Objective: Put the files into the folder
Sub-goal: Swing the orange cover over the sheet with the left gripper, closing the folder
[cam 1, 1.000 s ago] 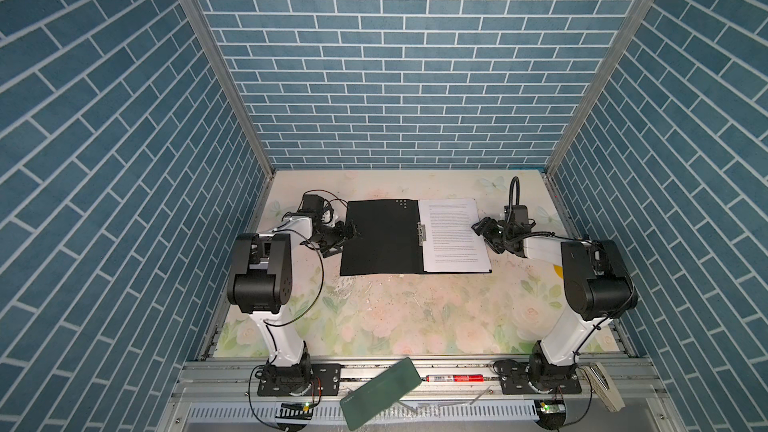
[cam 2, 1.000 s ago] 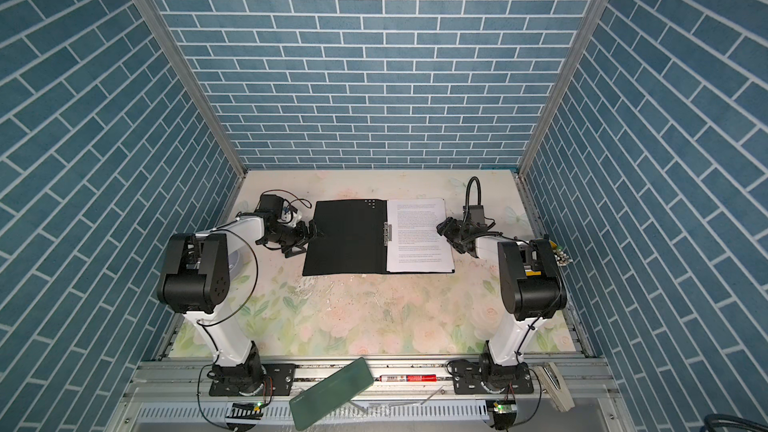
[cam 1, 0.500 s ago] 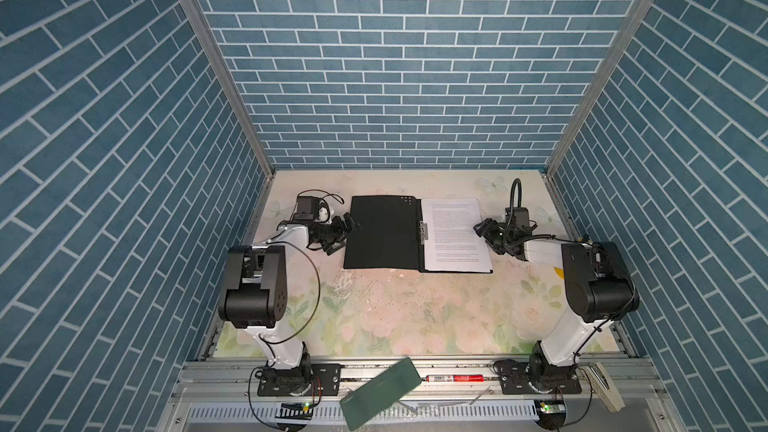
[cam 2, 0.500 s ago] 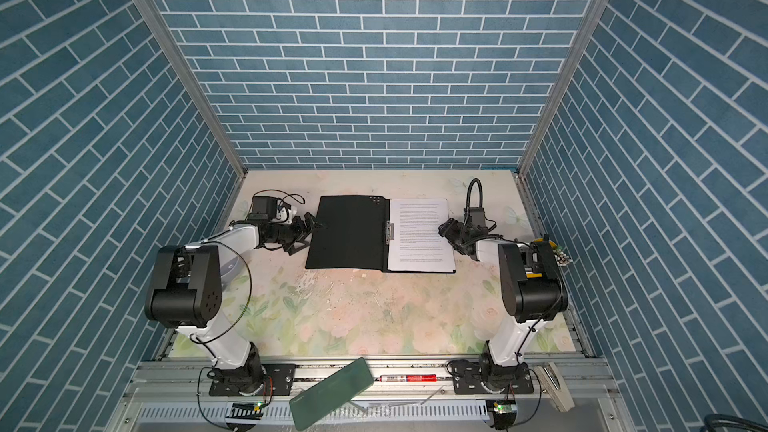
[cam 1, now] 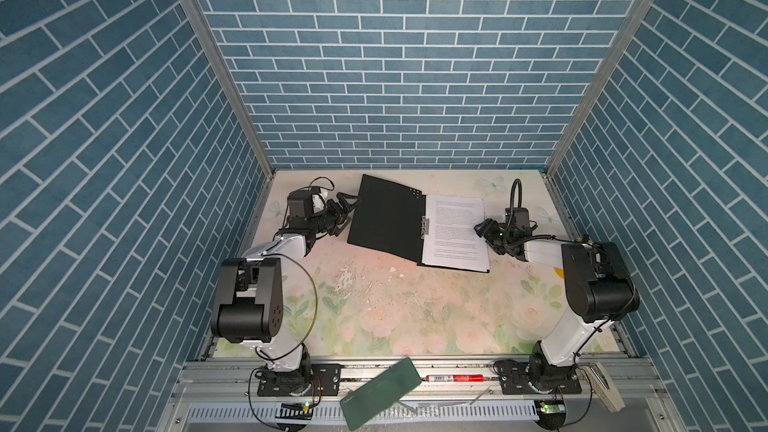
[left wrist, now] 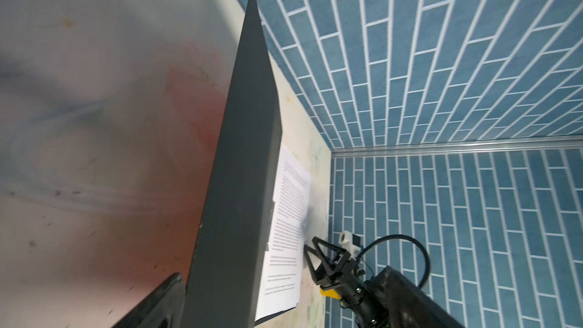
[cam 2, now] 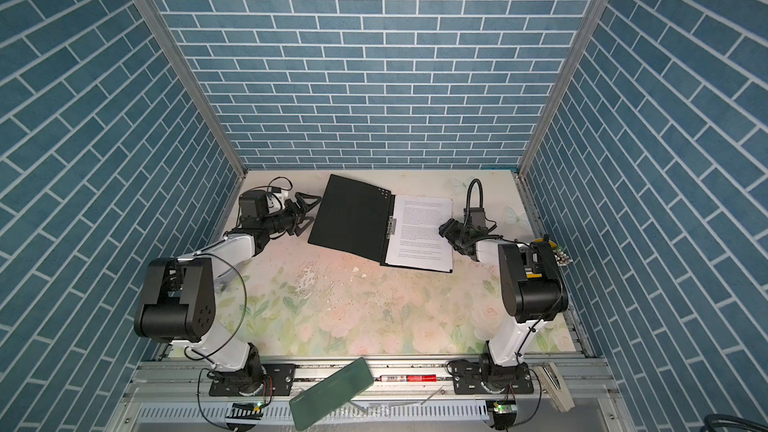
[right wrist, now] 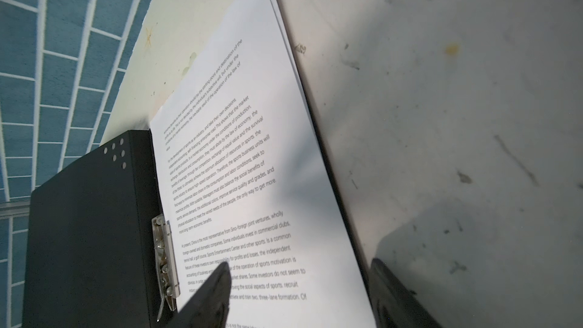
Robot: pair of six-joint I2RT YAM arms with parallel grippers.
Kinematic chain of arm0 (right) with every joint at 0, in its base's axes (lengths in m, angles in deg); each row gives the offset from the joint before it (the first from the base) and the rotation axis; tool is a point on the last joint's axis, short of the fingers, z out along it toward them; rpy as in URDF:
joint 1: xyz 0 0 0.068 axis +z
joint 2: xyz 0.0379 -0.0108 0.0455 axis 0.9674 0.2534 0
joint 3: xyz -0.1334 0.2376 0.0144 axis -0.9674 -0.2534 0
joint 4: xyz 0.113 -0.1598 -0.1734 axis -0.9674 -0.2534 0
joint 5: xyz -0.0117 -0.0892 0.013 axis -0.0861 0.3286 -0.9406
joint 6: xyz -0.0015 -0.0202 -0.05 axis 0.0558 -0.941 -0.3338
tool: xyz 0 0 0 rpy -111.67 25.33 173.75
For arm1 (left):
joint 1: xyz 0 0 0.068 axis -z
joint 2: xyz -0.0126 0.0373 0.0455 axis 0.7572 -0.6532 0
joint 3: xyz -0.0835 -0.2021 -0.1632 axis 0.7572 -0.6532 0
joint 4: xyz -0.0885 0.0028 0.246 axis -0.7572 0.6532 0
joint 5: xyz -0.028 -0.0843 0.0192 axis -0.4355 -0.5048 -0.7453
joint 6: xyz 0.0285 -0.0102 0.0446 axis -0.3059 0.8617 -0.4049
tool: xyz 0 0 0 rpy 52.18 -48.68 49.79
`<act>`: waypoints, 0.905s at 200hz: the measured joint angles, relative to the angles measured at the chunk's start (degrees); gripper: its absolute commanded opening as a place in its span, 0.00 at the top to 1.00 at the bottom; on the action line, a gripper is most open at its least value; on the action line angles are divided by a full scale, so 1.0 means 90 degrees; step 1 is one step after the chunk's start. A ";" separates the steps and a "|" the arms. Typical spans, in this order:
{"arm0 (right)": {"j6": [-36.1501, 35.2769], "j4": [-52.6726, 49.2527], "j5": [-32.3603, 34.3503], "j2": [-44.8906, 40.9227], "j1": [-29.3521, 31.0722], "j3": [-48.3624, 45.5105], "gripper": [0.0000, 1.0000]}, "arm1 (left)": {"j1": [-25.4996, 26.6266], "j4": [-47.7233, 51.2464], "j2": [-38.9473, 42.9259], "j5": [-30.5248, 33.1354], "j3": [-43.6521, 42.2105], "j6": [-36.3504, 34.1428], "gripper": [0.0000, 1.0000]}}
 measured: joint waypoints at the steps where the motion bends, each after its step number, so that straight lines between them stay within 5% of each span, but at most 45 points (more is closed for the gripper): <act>1: 0.0000 0.0000 -0.0002 0.0000 0.0000 0.0000 0.31 | 0.0002 -0.0019 0.0002 0.0000 0.0000 0.0019 0.00; 64: 0.0000 -0.0010 -0.0019 0.0000 0.0017 0.0000 0.32 | 0.0493 -0.0687 0.0321 0.0015 0.0318 0.0610 0.00; 181: -0.0022 -0.0051 -0.0277 0.0000 0.0078 0.0000 0.31 | 0.2144 -0.0974 0.0245 0.0194 0.1333 0.0510 0.00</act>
